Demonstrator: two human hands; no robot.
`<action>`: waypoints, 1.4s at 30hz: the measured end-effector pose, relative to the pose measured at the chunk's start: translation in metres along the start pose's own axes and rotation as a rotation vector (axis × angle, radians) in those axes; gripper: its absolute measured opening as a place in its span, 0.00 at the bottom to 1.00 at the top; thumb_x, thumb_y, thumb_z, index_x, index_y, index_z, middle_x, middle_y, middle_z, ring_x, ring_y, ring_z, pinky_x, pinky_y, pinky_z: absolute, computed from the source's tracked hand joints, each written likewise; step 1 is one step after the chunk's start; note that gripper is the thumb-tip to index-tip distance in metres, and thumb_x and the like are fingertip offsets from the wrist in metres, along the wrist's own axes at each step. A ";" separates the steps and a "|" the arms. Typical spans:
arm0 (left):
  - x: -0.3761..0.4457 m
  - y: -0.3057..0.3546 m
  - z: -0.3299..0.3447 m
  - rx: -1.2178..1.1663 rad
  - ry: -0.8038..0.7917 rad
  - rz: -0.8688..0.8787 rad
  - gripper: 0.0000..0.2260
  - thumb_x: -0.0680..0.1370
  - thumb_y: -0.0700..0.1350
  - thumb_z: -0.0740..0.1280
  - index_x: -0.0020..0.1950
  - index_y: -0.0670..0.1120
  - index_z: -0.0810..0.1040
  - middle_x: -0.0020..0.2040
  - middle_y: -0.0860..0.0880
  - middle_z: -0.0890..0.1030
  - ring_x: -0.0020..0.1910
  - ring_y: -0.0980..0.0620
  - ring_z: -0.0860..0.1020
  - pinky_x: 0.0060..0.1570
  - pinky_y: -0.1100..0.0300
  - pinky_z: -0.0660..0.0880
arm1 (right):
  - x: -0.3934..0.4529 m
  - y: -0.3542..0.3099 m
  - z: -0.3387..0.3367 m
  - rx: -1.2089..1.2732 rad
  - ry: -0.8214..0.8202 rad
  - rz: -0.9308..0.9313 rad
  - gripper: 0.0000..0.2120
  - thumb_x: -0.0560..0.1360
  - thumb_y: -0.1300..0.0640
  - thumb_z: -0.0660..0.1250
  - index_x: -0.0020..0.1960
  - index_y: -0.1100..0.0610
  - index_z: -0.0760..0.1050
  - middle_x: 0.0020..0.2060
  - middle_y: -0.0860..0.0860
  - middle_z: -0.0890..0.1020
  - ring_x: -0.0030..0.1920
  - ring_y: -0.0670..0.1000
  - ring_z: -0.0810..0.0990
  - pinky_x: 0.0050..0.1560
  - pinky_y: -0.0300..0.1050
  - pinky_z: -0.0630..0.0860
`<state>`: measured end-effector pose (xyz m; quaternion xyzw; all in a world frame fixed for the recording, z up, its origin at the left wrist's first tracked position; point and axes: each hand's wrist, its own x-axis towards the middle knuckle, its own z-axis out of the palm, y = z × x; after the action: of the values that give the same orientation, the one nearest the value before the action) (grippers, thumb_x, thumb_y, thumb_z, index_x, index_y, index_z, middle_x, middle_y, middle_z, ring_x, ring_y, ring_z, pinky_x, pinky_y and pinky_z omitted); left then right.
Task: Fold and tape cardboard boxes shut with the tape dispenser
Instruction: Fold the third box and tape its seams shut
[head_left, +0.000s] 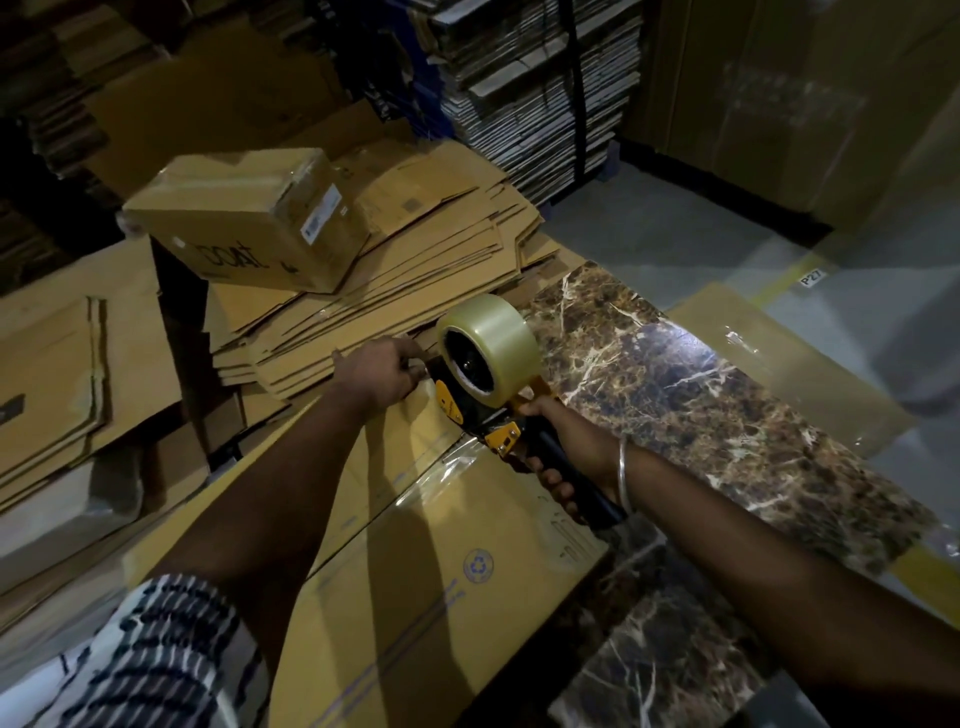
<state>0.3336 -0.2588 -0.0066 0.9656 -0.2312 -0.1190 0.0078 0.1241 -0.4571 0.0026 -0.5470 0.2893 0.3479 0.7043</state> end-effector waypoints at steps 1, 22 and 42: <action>-0.002 0.001 0.000 -0.001 0.003 -0.020 0.16 0.80 0.57 0.65 0.67 0.58 0.76 0.69 0.51 0.76 0.68 0.45 0.72 0.70 0.27 0.54 | -0.001 0.001 0.000 0.002 0.000 0.004 0.28 0.73 0.30 0.56 0.31 0.54 0.67 0.25 0.50 0.64 0.22 0.49 0.60 0.25 0.37 0.59; -0.049 0.025 0.034 -0.188 0.086 0.384 0.18 0.77 0.56 0.60 0.59 0.50 0.82 0.59 0.51 0.80 0.60 0.52 0.76 0.72 0.34 0.58 | -0.044 0.068 -0.015 -0.009 0.035 -0.050 0.26 0.74 0.33 0.54 0.35 0.54 0.69 0.25 0.50 0.63 0.23 0.50 0.58 0.26 0.39 0.57; -0.055 0.018 0.024 -0.142 0.025 -0.009 0.17 0.82 0.62 0.57 0.71 0.65 0.71 0.78 0.60 0.63 0.81 0.48 0.50 0.62 0.17 0.52 | -0.029 0.030 0.002 -0.079 0.069 -0.079 0.25 0.74 0.32 0.57 0.41 0.56 0.70 0.26 0.50 0.68 0.22 0.49 0.62 0.27 0.37 0.60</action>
<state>0.2725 -0.2495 -0.0161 0.9651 -0.2175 -0.1229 0.0787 0.0831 -0.4554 0.0088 -0.5971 0.2774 0.3119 0.6850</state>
